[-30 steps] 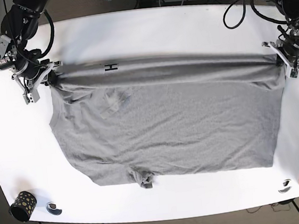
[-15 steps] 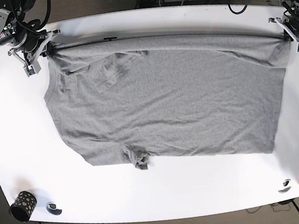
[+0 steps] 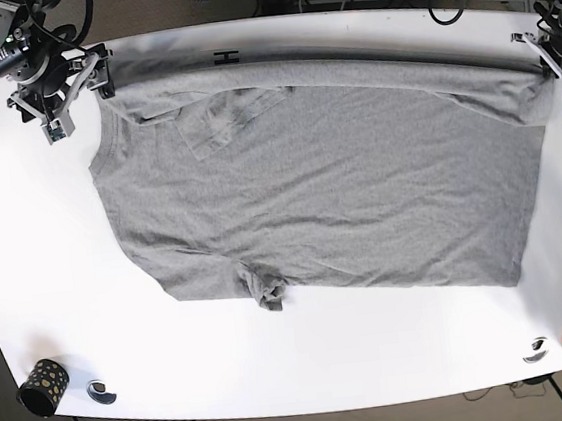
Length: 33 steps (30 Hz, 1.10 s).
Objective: Fold the T-shirt properly
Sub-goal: 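Release the right gripper and move it to the shirt's side edge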
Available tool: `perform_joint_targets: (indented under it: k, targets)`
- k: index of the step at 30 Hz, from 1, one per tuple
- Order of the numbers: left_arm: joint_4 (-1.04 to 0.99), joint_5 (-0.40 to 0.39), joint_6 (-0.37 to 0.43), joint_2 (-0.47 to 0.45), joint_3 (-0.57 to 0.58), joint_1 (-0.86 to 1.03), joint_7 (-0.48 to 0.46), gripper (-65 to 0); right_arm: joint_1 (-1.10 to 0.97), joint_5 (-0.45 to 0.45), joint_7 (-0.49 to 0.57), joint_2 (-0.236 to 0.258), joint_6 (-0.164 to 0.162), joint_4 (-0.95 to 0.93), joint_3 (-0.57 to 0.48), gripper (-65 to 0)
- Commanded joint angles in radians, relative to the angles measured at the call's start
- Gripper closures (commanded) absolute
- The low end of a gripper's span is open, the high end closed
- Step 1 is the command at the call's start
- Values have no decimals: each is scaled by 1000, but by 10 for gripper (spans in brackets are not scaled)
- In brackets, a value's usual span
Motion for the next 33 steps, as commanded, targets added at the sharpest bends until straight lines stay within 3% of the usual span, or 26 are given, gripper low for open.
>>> perform_joint_targets:
  k: [1,3,6,9,16,25,33]
  targets:
    - [34,-8,9,-20,-1,-23,-23,-58,43,9,10,9,28,4,-11,-495]
    - [37,-8,9,-20,4,-38,-23,-104,74,9,10,3,28,-13,-46,-495]
    - [51,-7,9,-20,4,-53,-23,-257,132,4,10,-2,28,-41,-97,-495]
    - [71,-8,9,-20,4,-53,-23,-357,172,9,9,-2,28,-64,-152,-495]
    - [72,-10,9,-28,4,-55,-25,-332,251,9,12,-19,28,-145,-322,-495]
    - [75,-10,9,-51,-4,-107,-25,-332,344,2,12,-83,28,-279,-330,-495]
    - [75,-10,9,-63,-4,-113,-25,-332,347,4,10,-88,28,-302,-335,-493]
